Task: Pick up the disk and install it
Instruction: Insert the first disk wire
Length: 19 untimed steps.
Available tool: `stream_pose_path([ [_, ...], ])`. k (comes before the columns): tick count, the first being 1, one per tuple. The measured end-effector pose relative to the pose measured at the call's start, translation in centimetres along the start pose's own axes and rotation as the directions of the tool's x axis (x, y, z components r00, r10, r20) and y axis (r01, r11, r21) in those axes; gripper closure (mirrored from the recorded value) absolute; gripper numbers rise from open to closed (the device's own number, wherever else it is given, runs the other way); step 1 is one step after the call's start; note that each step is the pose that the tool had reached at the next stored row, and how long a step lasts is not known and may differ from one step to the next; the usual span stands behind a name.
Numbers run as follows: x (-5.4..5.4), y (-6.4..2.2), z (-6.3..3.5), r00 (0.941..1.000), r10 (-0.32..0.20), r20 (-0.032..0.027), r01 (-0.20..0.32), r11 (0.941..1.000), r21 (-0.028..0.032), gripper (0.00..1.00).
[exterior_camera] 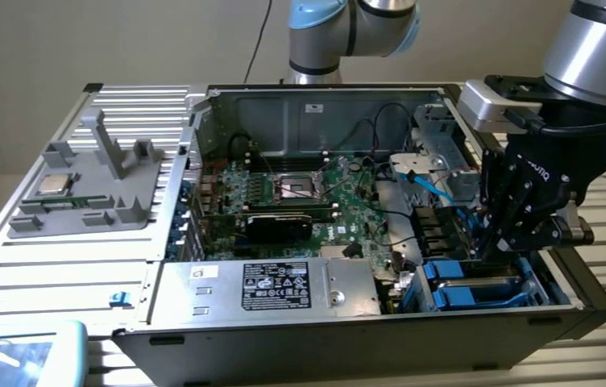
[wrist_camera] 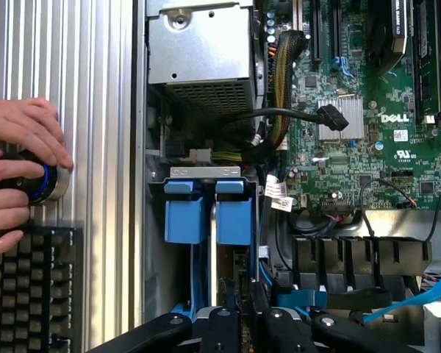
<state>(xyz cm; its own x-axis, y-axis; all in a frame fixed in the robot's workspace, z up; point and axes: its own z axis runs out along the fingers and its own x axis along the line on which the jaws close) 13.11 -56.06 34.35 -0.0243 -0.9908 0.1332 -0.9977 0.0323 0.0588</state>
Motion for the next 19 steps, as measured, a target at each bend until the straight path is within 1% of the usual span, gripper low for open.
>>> stream_pose_path([
  [10,-0.05,-0.04,0.61,1.0000,0.001,0.0002,-0.001,1.0000,-0.0001,0.83],
  [19,-0.05,-0.05,0.78,1.0000,0.001,0.0002,-0.001,1.0000,-0.0002,0.83],
])
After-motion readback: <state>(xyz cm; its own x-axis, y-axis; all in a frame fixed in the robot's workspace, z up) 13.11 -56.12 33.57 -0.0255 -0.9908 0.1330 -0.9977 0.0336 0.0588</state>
